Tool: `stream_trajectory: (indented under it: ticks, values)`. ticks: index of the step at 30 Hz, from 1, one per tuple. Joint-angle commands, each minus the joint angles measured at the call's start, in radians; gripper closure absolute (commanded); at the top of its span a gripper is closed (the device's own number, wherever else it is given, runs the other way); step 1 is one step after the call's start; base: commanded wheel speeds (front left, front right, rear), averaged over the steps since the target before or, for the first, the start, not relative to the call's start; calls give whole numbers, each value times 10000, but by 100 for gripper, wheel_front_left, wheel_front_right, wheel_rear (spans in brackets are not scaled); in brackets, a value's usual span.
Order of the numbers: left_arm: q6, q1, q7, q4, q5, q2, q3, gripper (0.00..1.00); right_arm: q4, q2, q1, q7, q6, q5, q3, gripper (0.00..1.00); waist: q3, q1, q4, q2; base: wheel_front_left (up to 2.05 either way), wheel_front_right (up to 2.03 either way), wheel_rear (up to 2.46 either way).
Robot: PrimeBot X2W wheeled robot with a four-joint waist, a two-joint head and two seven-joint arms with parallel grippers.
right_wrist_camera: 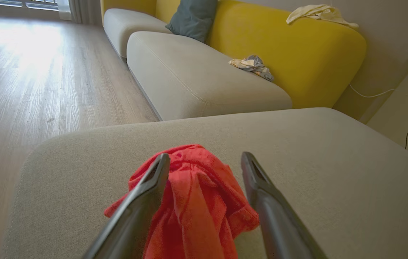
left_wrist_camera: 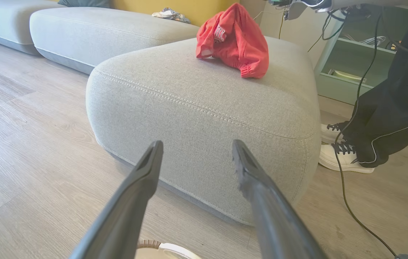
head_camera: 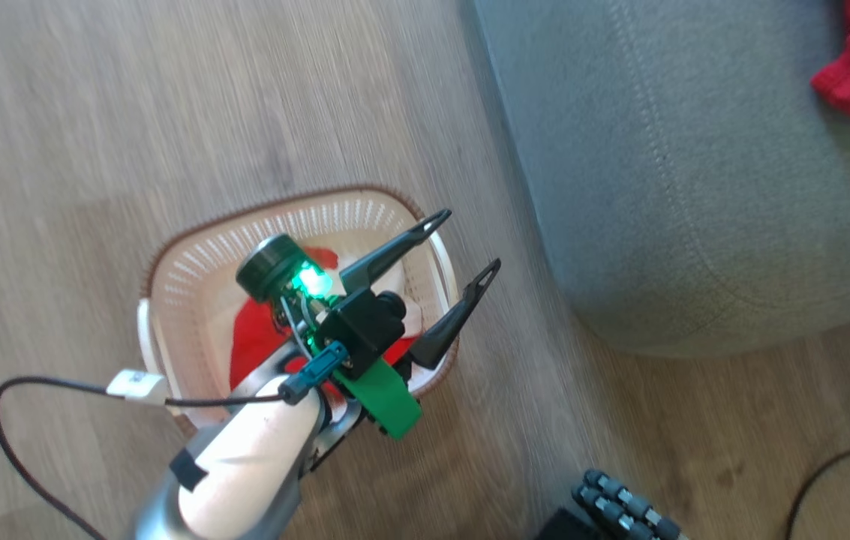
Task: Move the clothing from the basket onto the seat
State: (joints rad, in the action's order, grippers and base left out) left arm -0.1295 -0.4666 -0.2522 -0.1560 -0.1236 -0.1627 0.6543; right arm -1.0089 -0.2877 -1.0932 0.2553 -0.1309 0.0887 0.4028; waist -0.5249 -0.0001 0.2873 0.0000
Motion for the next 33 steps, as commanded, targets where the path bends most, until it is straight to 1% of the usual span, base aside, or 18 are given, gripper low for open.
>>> stream_trajectory:
  ticks: [1, 7, 12, 14, 18, 22, 26, 29, 33]
  values:
    - [0, 198, -95, 232, -64, 95, -346, 0, 452, -212, 223, 65, 2, -49, -213, 0, 569, 1, -118, 0, 0, 0, 0]
    - [4, 616, -95, 156, -97, 451, -853, 0, 1288, -337, 943, 65, 2, -347, -946, 0, 1565, 1, -306, 0, 0, 0, 0]
    - [63, 1037, -95, 135, -156, 769, -1398, 0, 2222, -344, 1585, 65, 2, -896, -1970, 0, 2303, 1, -540, 0, 0, 0, 0]
    - [105, 1216, -95, 129, -174, 865, -1626, 0, 2736, -323, 1901, 65, 2, -1225, -2515, 0, 2593, 1, -630, 0, 0, 0, 0]
    - [239, 1568, -95, 139, -231, 1003, -2114, 0, 4208, -395, 2691, 65, 2, -2075, -3643, 0, 3064, 1, -815, 0, 0, 0, 0]
    - [648, 1807, -95, 183, -228, 1085, -2621, 0, 5745, -535, 3706, 65, 2, -2853, -4348, 0, 3465, 1, -1106, 0, 0, 0, 0]
    - [1057, 2041, -95, 280, -333, 1116, -3061, 0, 7024, -507, 4796, 65, 2, -3388, -4790, 0, 3755, 1, -1372, 0, 0, 0, 0]
    - [1278, 2199, -95, 355, -490, 1120, -3268, 0, 7813, -374, 5589, 65, 2, -3640, -4943, 0, 3937, 1, -1604, 0, 0, 0, 0]
    - [1620, 2430, -95, 409, -625, 1122, -3746, 0, 8587, 15, 6600, 65, 2, -3800, -5041, 0, 4141, 1, -1859, 0, 0, 0, 0]
